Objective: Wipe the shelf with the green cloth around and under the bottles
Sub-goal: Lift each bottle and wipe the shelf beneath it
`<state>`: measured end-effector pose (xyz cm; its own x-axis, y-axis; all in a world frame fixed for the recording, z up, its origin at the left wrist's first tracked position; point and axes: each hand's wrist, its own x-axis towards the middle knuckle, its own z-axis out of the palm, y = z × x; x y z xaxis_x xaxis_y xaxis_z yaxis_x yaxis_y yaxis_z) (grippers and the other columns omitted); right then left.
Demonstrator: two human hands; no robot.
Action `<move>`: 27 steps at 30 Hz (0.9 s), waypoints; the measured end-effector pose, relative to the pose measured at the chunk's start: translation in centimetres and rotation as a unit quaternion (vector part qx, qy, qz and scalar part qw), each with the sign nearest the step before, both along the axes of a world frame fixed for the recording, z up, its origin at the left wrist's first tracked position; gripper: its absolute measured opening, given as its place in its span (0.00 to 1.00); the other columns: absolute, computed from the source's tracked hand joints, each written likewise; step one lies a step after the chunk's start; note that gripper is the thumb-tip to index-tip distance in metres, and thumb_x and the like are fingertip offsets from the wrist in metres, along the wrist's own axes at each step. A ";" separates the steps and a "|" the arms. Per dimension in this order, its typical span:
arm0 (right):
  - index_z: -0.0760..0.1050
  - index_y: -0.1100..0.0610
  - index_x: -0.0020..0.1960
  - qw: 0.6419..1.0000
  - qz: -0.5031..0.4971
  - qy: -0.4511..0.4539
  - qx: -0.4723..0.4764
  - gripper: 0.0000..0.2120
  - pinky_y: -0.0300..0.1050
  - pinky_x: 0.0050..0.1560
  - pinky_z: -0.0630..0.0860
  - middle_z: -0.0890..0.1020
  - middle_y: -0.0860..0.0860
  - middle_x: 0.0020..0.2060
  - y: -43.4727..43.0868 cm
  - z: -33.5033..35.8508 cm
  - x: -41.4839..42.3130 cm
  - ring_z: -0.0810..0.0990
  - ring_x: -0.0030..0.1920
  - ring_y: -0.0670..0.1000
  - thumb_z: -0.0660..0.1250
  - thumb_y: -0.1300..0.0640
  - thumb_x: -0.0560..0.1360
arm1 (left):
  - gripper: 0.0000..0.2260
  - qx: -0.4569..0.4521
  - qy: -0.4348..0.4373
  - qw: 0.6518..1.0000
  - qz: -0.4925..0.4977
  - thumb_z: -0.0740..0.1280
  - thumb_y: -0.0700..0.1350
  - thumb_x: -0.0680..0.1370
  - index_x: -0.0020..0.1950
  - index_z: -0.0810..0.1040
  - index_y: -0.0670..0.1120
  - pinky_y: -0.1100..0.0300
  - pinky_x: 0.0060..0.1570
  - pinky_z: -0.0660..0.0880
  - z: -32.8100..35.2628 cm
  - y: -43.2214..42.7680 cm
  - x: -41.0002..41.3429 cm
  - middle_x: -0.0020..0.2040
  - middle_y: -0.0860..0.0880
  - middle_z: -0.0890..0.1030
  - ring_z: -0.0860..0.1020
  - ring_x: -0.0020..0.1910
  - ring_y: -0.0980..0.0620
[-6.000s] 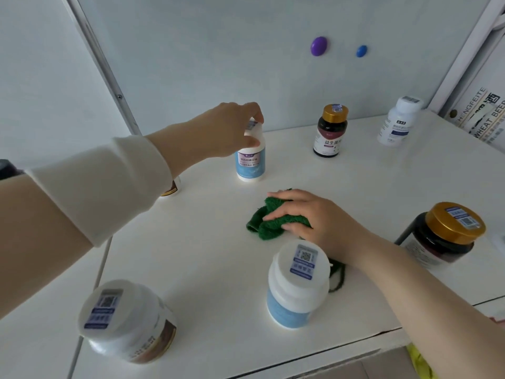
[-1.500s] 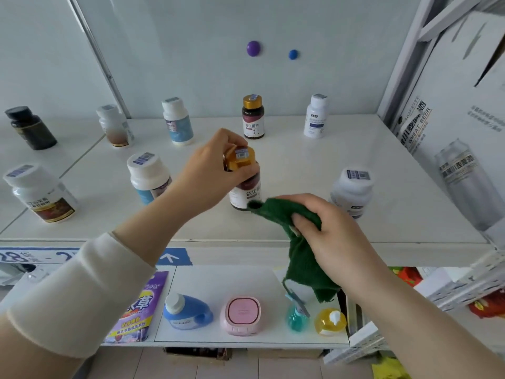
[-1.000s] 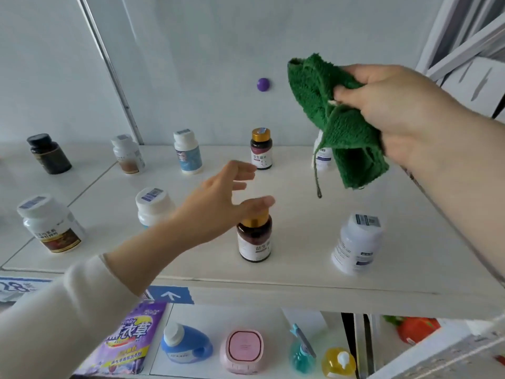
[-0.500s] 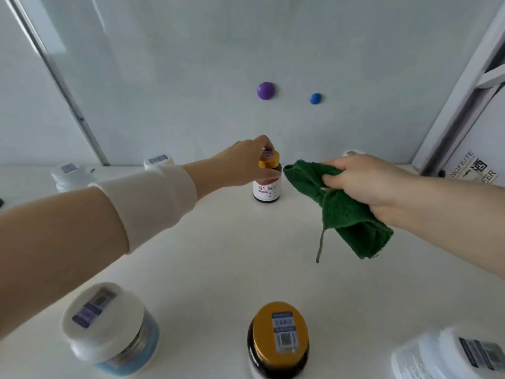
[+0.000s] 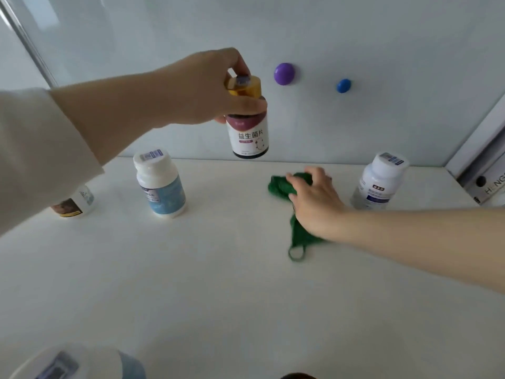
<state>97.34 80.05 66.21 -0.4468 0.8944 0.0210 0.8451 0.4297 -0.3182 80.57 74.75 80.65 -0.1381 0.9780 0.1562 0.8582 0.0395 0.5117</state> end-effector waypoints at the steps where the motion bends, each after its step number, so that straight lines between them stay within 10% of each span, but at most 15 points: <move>1: 0.60 0.57 0.71 1.000 -0.027 0.005 0.000 0.20 0.49 0.70 0.56 0.55 0.59 0.71 1.2 0.0 -1.2 0.53 0.71 0.59 0.53 0.56 0.80 | 0.16 0.005 -0.001 1.000 0.004 0.67 0.57 0.71 0.54 0.69 0.53 0.63 0.39 0.71 0.1 -0.1 0.0 0.54 0.50 0.77 0.79 0.40 0.56; 6: 0.59 0.58 0.71 1.000 0.010 0.012 0.000 0.21 0.45 0.70 0.55 0.61 0.57 0.67 3.0 0.0 -4.2 0.56 0.69 0.56 0.53 0.56 0.79 | 0.17 0.019 0.000 1.000 0.006 0.67 0.58 0.71 0.55 0.69 0.53 0.62 0.38 0.72 0.0 -0.8 -0.1 0.55 0.50 0.76 0.79 0.40 0.55; 14: 0.70 0.57 0.66 0.904 0.426 0.037 -0.013 0.22 0.38 0.73 0.47 0.69 0.53 0.68 -7.8 -0.8 3.1 0.61 0.68 0.46 0.53 0.55 0.74 | 0.21 0.009 0.043 0.999 -0.026 0.66 0.58 0.71 0.60 0.69 0.51 0.64 0.32 0.65 -1.3 -1.0 0.3 0.54 0.51 0.76 0.72 0.38 0.59; 22: 0.61 0.56 0.72 0.992 0.125 0.009 0.022 0.21 0.41 0.71 0.52 0.60 0.53 0.72 2.7 0.1 -2.3 0.57 0.72 0.52 0.55 0.58 0.79 | 0.21 0.008 0.044 0.999 -0.006 0.66 0.58 0.71 0.60 0.69 0.51 0.65 0.33 0.68 -1.4 -1.4 0.4 0.56 0.50 0.76 0.75 0.40 0.54; 27: 0.49 0.53 0.75 0.966 0.250 -0.053 -0.024 0.26 0.39 0.72 0.42 0.46 0.51 0.76 -2.6 0.3 -1.9 0.43 0.76 0.51 0.54 0.57 0.80 | 0.22 0.001 0.077 0.997 0.008 0.66 0.58 0.71 0.61 0.68 0.50 0.64 0.32 0.65 -1.6 -1.7 0.4 0.54 0.51 0.74 0.73 0.41 0.51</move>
<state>95.41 77.46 66.55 -0.8209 0.5647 -0.0856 0.5646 0.7797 -0.2706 80.98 73.08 79.03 -0.1278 0.9756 0.1786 0.9258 0.0527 0.3744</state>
